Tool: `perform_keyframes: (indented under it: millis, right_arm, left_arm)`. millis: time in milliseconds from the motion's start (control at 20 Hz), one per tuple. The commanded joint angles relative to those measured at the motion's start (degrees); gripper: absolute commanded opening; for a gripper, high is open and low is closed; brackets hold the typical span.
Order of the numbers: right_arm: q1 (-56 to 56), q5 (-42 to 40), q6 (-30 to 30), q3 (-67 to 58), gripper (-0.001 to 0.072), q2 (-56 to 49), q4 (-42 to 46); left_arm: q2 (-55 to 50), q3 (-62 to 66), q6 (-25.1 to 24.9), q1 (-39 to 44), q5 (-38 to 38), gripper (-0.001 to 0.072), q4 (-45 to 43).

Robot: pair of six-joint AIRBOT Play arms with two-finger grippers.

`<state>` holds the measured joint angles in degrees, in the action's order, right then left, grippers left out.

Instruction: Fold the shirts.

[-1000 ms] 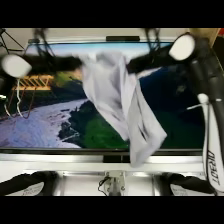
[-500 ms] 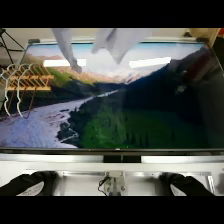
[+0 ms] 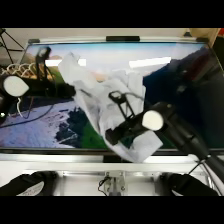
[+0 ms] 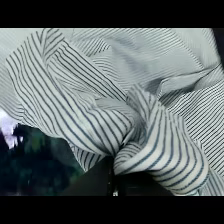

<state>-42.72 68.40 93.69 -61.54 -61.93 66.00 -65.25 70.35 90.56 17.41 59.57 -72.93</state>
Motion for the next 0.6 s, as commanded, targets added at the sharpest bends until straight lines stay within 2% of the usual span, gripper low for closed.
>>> perform_keyframes:
  millis: [0, 150, 350, 450, 550]
  right_arm:
    - [-5.0, -6.9, 1.4, 7.1, 0.0665, -2.1, -3.2]
    - [1.9, -2.8, -0.6, -3.9, 0.0665, -0.4, 2.6]
    - [17.5, -10.3, -1.1, -22.2, 0.0662, -1.6, 18.7]
    - [26.9, -11.9, -0.9, -27.6, 0.0662, -6.7, 19.1]
    - [35.3, -9.6, -0.1, -29.4, 0.0663, -13.7, 15.1]
  left_arm:
    - [0.1, -7.5, -0.1, -0.3, 5.8, 0.0057, -8.2]
    - [1.4, -7.5, -0.1, -2.2, 8.3, 0.0056, -10.0]
    - [5.2, -7.5, 0.1, -1.2, 10.3, 0.0057, -9.6]
    - [7.2, -7.5, 0.1, -0.4, 11.0, 0.0056, -9.6]
    - [8.9, -7.6, 0.8, 0.1, 12.0, 0.0057, -9.6]
